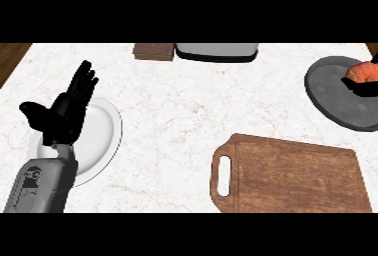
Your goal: Pick the squash from the cutting board and place it in the pan
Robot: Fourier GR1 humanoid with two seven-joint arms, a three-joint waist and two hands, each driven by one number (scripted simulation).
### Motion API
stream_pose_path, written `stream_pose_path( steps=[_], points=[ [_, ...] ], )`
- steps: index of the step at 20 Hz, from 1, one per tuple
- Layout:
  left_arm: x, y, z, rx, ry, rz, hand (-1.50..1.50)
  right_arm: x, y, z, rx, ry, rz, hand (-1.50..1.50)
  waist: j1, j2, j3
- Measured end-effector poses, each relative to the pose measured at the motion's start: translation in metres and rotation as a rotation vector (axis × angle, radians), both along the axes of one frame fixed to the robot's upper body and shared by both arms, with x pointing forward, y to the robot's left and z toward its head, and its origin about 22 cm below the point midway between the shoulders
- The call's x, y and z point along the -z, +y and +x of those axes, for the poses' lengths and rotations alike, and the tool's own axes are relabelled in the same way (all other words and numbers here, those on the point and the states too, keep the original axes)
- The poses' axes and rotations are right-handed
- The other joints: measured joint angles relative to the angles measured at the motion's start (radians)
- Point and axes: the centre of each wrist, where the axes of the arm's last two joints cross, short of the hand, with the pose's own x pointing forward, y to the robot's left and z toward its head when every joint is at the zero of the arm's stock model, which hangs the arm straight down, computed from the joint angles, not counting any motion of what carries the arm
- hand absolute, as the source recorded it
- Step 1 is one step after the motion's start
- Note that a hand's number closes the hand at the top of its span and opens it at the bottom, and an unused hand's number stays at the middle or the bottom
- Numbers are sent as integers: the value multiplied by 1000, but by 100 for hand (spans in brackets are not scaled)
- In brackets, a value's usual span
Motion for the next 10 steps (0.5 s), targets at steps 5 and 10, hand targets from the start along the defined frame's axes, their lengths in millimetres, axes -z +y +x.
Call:
stream_pose_path(
  steps=[5,10],
  points=[
    [3,-6,0,11,-6,1,0,21,-9,-1,-10,86,110,-150,12,5,1],
    [2,-10,0,19,-11,4,0,37,-11,-2,-88,246,259,-150,20,8,3]
  ],
)
